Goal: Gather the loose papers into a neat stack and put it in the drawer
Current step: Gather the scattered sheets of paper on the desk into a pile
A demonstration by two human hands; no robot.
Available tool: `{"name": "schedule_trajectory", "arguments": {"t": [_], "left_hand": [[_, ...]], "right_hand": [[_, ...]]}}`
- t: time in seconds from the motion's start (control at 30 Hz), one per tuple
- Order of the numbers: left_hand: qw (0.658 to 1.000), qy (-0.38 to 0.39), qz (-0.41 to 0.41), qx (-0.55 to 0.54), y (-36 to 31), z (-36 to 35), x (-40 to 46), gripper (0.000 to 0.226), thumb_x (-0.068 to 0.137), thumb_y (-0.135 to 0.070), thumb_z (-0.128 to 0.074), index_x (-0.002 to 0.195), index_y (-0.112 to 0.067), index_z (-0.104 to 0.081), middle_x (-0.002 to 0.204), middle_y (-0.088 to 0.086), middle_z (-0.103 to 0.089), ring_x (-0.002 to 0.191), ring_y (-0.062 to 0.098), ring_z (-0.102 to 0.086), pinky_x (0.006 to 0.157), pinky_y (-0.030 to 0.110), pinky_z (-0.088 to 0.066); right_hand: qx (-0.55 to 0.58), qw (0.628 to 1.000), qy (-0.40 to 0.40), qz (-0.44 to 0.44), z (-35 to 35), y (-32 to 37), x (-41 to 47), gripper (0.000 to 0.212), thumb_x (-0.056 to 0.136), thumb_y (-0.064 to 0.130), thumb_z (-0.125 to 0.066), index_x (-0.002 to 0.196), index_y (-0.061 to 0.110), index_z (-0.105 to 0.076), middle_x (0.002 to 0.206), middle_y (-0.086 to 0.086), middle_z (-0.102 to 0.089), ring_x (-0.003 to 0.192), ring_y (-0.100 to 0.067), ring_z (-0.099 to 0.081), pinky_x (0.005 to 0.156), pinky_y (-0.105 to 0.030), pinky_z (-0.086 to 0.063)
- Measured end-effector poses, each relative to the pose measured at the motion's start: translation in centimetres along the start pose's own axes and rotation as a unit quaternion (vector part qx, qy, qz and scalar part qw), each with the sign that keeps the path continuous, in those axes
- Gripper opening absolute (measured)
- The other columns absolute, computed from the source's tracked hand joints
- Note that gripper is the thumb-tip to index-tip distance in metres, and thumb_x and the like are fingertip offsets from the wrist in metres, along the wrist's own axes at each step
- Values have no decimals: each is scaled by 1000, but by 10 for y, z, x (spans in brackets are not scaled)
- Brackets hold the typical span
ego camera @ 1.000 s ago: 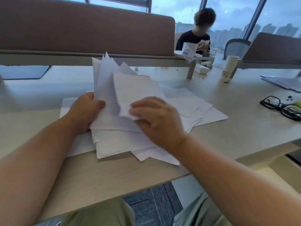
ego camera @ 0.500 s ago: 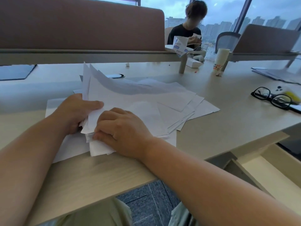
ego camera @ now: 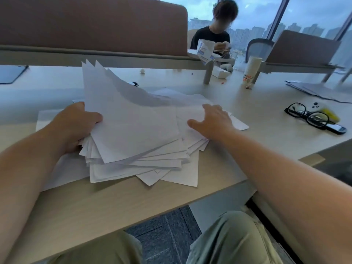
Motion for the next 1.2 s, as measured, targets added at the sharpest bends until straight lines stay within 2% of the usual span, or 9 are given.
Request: {"name": "schedule_trajectory", "arguments": {"t": [0.17, 0.33, 0.43, 0.5, 0.6, 0.7, 0.8, 1.0, 1.2], "left_hand": [[1000, -1, 0, -6, -1, -5, -1, 16, 97, -8, -62, 107, -20, -66, 107, 14, -74, 92, 37, -73, 91, 56, -60], [1000, 9, -6, -3, 0, -6, 0, 14, 98, -8, -62, 97, -21, -66, 103, 11, -75, 91, 36, -74, 92, 56, -59], [1000, 6, -4, 2, 0, -5, 1, 12, 97, -10, -64, 97, -22, -66, 103, 11, -75, 91, 37, -74, 91, 57, -59], [1000, 4, -1, 0, 0, -6, 1, 12, 98, -10, -64, 97, -22, -64, 103, 11, -74, 90, 36, -73, 90, 55, -60], [1000, 8, -5, 1, -1, -7, 0, 12, 98, -11, -64, 104, -21, -66, 105, 13, -74, 90, 37, -73, 90, 57, -59], [1000, 11, -6, -1, -2, -7, -2, 21, 99, -11, -63, 118, -19, -65, 106, 13, -74, 94, 39, -73, 92, 58, -59], [1000, 17, -7, -3, -3, -9, -2, 12, 101, -8, -61, 105, -20, -65, 103, 11, -73, 90, 36, -72, 88, 50, -59], [1000, 10, -10, 11, -1, -7, 1, 9, 99, -11, -64, 101, -20, -64, 102, 8, -74, 89, 35, -73, 83, 46, -60], [1000, 9, -22, 20, -1, -6, 4, 18, 100, -11, -63, 117, -18, -63, 100, 4, -73, 84, 30, -72, 71, 35, -56]], "right_hand": [[14, 984, 83, -158, -6, -49, 23, 130, 56, 92, -67, 154, 13, -36, 151, -18, -45, 136, -40, -42, 113, -48, -39], [335, 921, 44, -192, 4, -41, 30, 65, 82, 44, -80, 130, 8, -55, 113, -9, -58, 85, -23, -56, 66, -32, -45], [427, 879, 54, -206, 7, -29, 25, 38, 89, 33, -74, 119, 13, -60, 117, -9, -60, 76, -22, -56, 54, -24, -43], [440, 873, 59, -202, 11, -24, 23, 52, 98, 28, -66, 143, 10, -50, 139, -15, -55, 113, -35, -61, 77, -34, -53], [485, 846, 51, -216, 19, -25, 23, 60, 105, 24, -56, 157, 6, -33, 166, -15, -30, 151, -39, -33, 117, -47, -34], [541, 795, 78, -263, 23, -27, 19, 65, 101, 27, -58, 157, 13, -28, 154, -13, -38, 129, -40, -52, 113, -46, -43], [565, 765, 104, -291, 16, -31, 19, 62, 94, 28, -63, 148, 17, -33, 130, -13, -47, 102, -36, -64, 97, -48, -56], [597, 757, 61, -259, 0, -33, 27, 47, 83, 13, -66, 127, 6, -53, 121, -16, -65, 80, -33, -73, 75, -52, -62], [509, 833, 34, -212, -5, -31, 28, 21, 80, 21, -84, 90, 14, -66, 90, -13, -72, 72, -28, -69, 78, -40, -63]]}}
Point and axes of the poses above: each hand's wrist, its own x-axis towards the middle knuckle, its own z-axis out of the back of the hand, y = z × x, the point moved 7 cm from there along x, towards the middle knuckle
